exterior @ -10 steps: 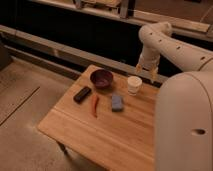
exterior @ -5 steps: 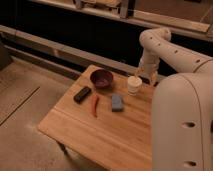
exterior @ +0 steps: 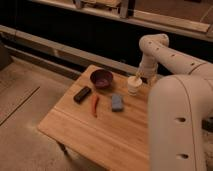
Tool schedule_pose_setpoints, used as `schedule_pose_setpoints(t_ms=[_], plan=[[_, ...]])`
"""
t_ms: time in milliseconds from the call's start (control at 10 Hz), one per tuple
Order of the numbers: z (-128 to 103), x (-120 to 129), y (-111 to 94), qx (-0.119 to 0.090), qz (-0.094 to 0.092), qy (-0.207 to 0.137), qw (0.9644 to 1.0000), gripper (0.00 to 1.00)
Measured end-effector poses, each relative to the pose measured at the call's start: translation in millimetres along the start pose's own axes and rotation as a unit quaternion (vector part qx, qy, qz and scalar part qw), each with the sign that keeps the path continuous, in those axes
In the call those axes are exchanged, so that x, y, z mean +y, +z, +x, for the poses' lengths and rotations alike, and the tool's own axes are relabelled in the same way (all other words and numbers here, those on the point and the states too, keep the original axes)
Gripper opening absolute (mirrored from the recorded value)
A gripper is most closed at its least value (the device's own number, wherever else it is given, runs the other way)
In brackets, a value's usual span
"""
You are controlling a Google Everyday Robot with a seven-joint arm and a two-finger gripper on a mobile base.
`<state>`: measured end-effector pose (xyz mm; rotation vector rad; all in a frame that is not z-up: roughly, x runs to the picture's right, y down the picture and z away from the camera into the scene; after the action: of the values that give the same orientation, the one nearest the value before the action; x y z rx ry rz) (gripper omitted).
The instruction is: Place the ceramic cup in the ceramic bowl
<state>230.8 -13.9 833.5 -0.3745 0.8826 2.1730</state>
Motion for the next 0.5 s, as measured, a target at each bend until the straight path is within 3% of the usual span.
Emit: schedule_pose_setpoints(t_ms=[200,300,500], plan=[[1,4,12,0.013,0.002,-0.004,0.9999,0.64],[3,5,17,0.020,0.003,-0.012,0.9997,0.59],[7,16,24,0.034,-0.009,-0.033,0.9988,0.37]])
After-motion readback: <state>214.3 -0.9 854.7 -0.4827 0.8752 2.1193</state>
